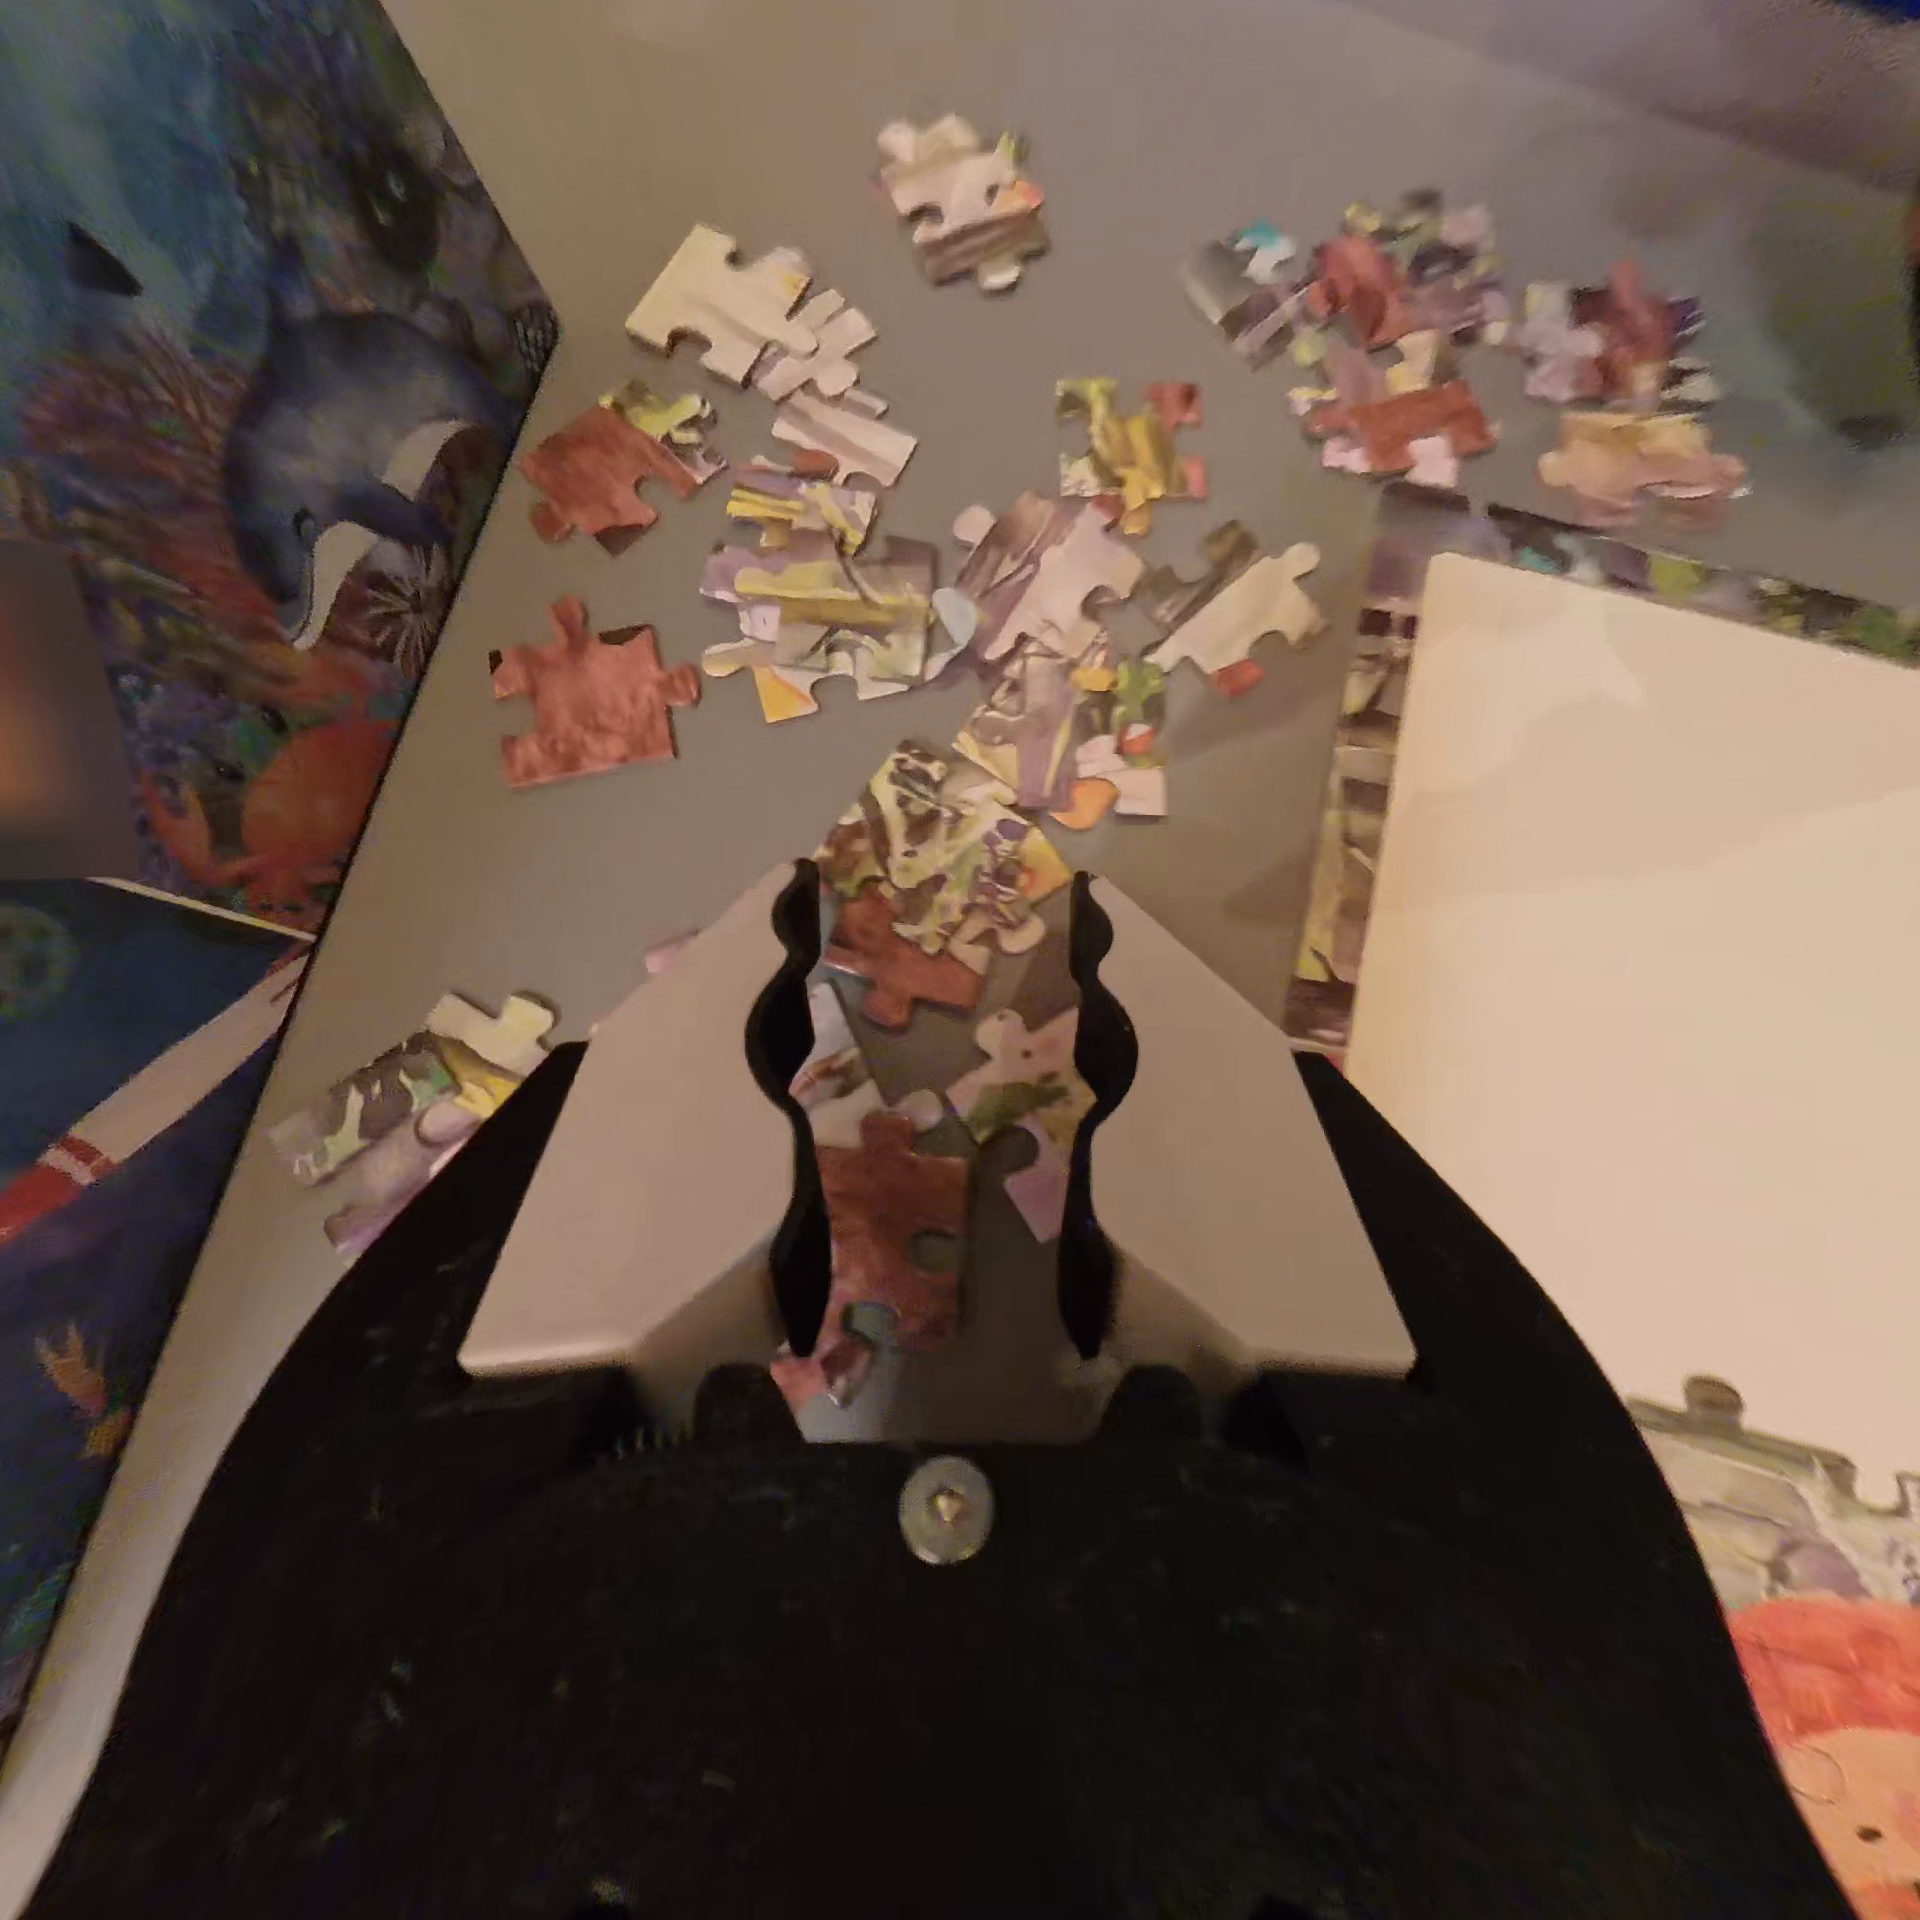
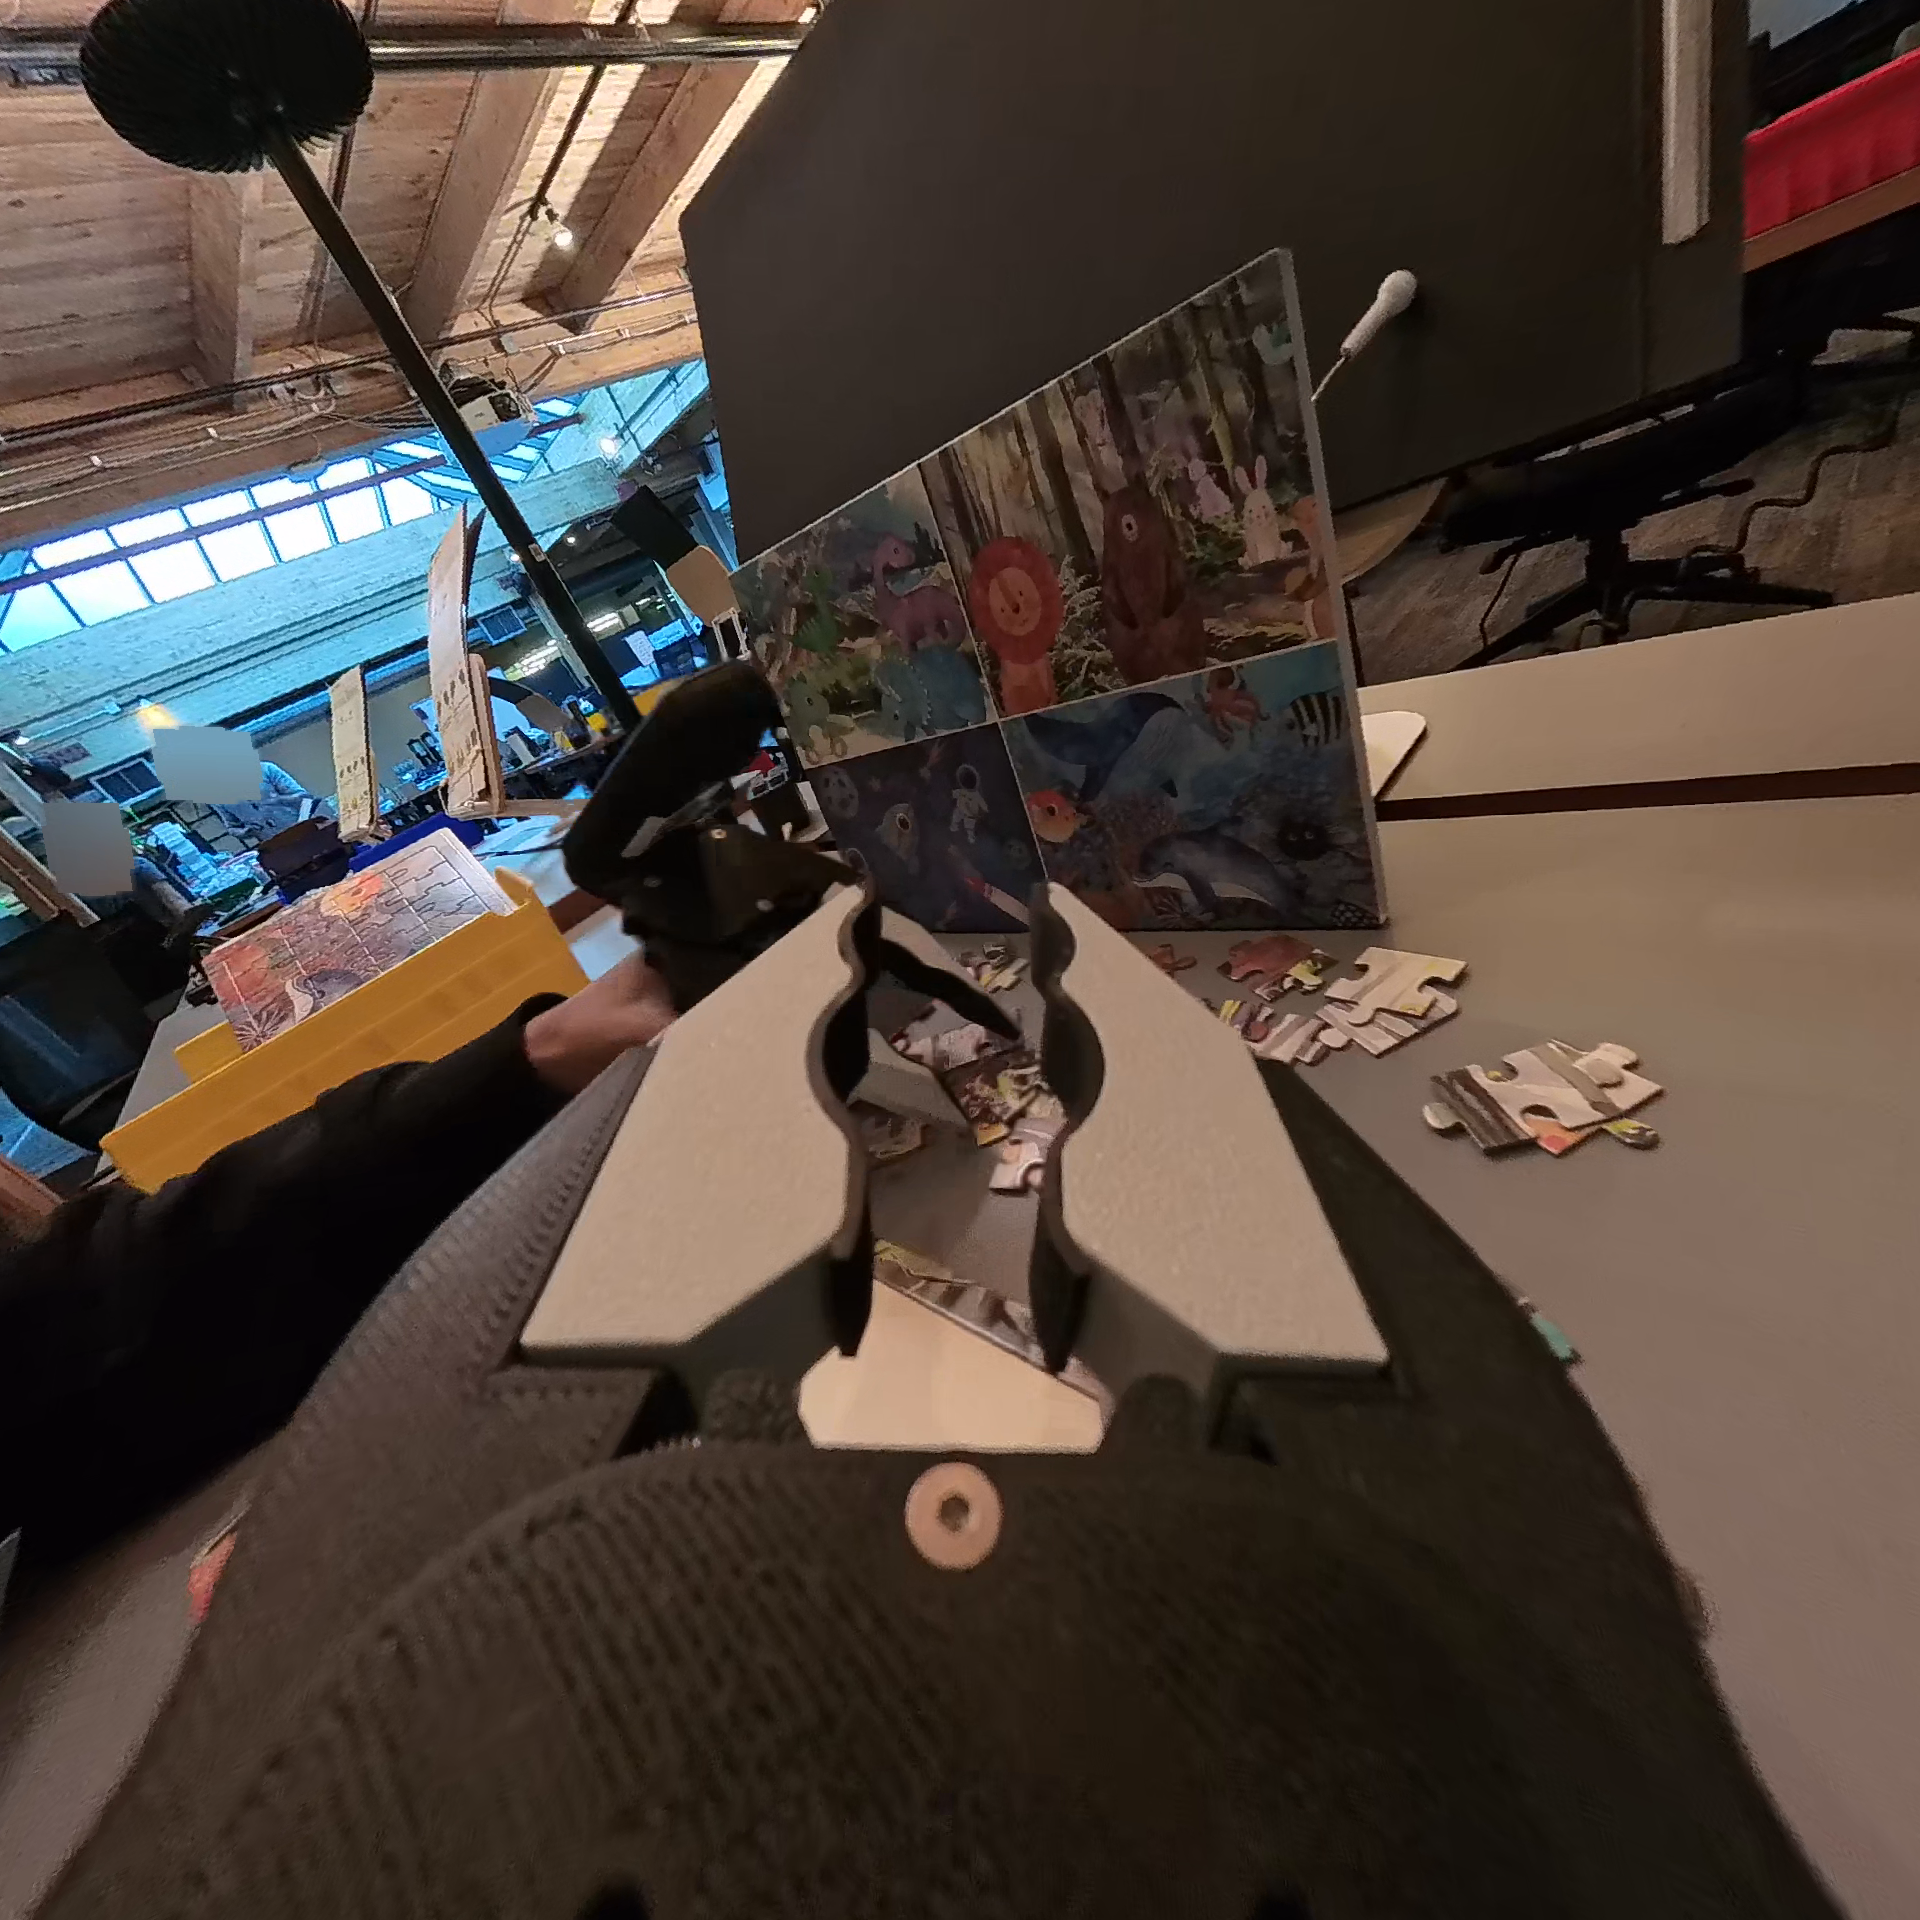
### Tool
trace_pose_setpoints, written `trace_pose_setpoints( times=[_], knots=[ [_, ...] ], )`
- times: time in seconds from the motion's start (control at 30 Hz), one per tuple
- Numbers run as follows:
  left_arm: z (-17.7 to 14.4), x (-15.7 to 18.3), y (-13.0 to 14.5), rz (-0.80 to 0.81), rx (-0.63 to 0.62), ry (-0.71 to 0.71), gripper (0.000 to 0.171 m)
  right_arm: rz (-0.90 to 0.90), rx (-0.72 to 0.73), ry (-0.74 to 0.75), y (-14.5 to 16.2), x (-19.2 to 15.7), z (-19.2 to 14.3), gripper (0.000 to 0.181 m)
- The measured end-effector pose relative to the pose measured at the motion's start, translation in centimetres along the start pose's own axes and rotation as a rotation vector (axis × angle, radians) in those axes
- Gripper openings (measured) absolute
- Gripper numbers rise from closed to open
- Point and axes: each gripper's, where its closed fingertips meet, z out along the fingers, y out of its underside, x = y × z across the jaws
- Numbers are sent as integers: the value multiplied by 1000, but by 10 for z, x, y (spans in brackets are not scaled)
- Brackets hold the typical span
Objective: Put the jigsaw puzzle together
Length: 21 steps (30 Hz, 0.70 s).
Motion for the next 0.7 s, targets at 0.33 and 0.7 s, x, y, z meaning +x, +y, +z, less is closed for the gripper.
trace_pose_setpoints(
  times=[0.33, 0.7],
  knots=[
    [2, -1, -7, -15, -34, 45, 37, 24, 4, -17, -1, -1, -1, 27],
    [-4, -78, 3, -124, -56, -244, 37, 36, 1, -23, 0, -2, 0, 27]
  ],
)
